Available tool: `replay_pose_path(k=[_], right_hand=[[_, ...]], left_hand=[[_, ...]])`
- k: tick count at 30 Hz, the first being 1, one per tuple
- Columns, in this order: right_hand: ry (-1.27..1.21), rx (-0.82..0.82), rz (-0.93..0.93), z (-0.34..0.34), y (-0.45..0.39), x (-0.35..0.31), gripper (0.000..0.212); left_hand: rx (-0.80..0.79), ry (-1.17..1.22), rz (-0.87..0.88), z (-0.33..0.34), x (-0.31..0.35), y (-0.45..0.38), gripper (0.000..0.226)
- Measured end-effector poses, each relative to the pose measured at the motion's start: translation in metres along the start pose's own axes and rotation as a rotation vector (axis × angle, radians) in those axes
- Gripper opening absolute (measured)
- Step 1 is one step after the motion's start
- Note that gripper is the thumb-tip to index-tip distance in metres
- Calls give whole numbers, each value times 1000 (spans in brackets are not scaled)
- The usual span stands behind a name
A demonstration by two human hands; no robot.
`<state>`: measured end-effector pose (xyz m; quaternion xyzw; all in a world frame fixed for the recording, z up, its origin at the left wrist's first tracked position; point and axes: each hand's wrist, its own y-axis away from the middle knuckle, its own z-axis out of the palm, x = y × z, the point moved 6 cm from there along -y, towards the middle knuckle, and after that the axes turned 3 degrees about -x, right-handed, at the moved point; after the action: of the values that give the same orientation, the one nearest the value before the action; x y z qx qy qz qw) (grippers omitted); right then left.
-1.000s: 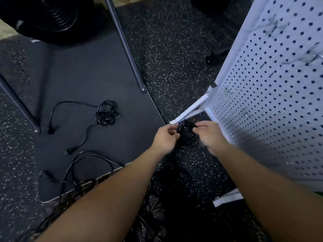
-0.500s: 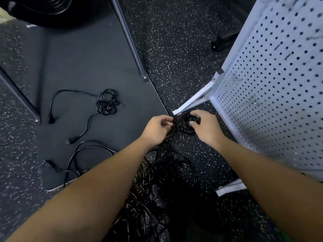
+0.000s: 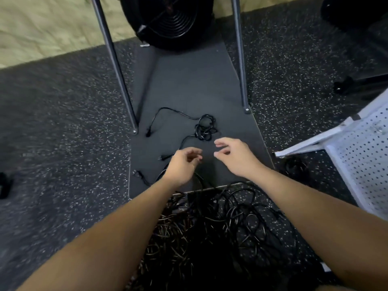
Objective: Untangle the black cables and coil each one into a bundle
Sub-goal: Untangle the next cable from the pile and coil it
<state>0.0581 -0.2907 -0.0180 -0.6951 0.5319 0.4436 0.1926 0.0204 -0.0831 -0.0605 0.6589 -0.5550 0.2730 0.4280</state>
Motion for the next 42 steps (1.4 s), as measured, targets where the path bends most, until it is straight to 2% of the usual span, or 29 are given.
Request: replay_pose_path(k=[6, 10, 12, 16, 22, 26, 28, 32, 36, 42], right_hand=[[142, -26, 8, 31, -55, -12, 65], [259, -87, 92, 39, -93, 10, 86], [314, -135, 128, 43, -104, 19, 89], [366, -161, 130, 47, -116, 30, 72], [246, -134, 139, 45, -104, 19, 42], [206, -91, 98, 20, -89, -25, 17], [187, -67, 52, 3, -76, -66, 11], [180, -21, -42, -31, -41, -160, 10], [181, 38, -123, -62, 2, -244, 16], [2, 143, -109, -81, 61, -306, 20]], left_hand=[[99, -32, -84, -36, -43, -33, 36], [55, -66, -109, -21, -38, -66, 62], [32, -72, -127, -12, -34, -81, 73], [-19, -67, -163, 3, -28, -101, 88], [-64, -68, -188, -13, -22, -89, 91], [-69, -83, -177, -62, 11, -64, 66], [-88, -93, -129, -88, 43, -42, 59], [-75, -149, 1, -144, 106, 4, 55], [110, -174, 152, -200, 160, 58, 53], [265, -37, 215, -225, 190, 127, 29]])
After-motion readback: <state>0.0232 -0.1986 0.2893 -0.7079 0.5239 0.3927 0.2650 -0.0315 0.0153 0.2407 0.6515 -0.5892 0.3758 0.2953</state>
